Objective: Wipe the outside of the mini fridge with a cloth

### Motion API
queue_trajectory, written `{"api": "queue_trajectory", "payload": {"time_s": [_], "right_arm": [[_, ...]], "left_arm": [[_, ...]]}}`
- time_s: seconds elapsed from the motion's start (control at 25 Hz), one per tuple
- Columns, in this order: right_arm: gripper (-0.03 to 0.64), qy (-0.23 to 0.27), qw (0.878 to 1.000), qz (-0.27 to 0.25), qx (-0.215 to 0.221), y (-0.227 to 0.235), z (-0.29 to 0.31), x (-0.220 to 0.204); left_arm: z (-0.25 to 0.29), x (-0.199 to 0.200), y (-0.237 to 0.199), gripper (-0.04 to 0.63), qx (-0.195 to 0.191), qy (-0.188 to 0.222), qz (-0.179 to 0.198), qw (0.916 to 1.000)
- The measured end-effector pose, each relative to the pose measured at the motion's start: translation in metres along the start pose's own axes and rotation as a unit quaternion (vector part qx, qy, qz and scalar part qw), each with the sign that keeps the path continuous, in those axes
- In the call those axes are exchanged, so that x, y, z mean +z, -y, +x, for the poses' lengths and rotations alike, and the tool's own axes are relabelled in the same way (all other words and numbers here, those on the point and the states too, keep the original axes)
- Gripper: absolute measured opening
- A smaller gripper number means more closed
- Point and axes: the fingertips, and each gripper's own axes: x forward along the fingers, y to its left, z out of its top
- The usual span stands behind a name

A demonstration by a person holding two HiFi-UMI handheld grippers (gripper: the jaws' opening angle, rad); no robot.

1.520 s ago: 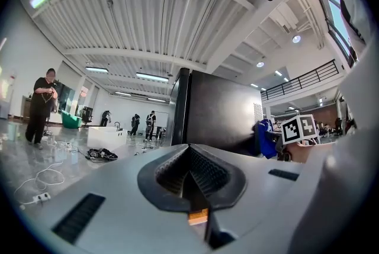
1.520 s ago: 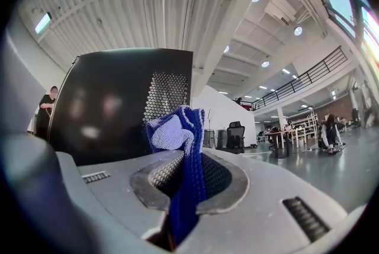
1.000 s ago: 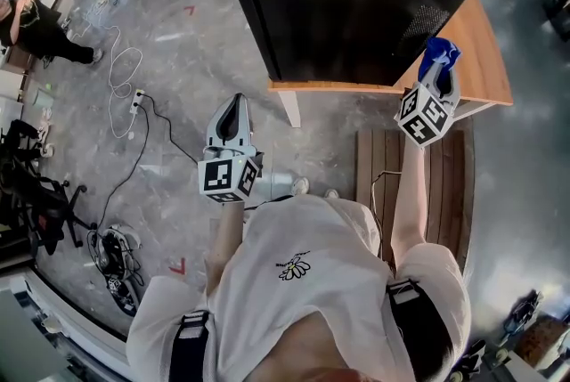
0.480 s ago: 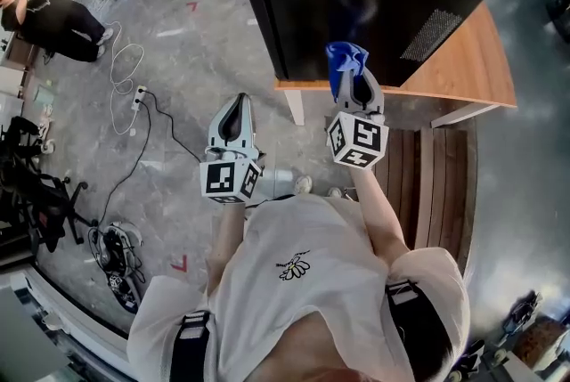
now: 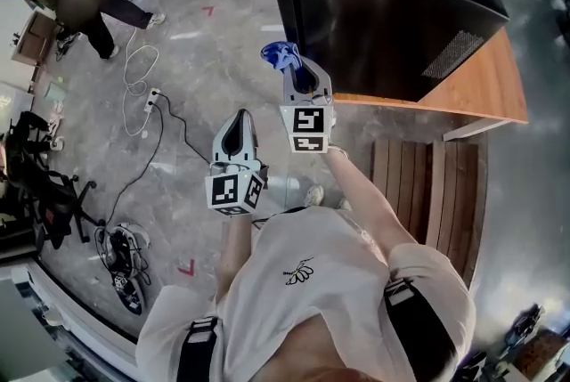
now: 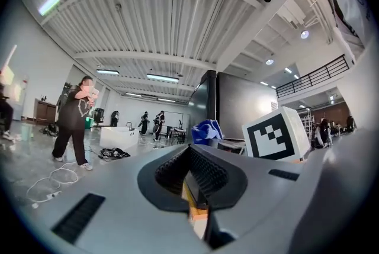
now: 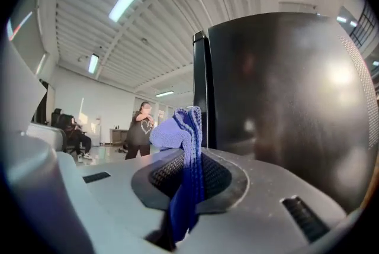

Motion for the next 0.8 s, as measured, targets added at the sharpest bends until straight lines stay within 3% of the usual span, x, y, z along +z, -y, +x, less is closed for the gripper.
{"api": "queue_trajectory", "payload": {"time_s": [0.28, 0.52, 0.8], "right_arm": [[0.061, 0.005, 0.999, -0.048, -0.023, 0.014, -0.004, 0.001], [0.061, 0.011, 0.998, -0.055, -0.041, 0.043, -0.024, 0.003], [0.061, 0.013, 0.994, -0.059, -0.091, 0.102, -0.055, 0.002]], "left_arm": [[-0.001, -0.002, -0.014, 0.005, 0.015, -0.001, -0.004, 0.9999], [0.009, 0.001, 0.007, 0.005, -0.007, 0.002, 0.000, 1.0000], [0.020, -0.002, 0.027, 0.005, -0.024, 0.000, 0.000, 0.9997]]}}
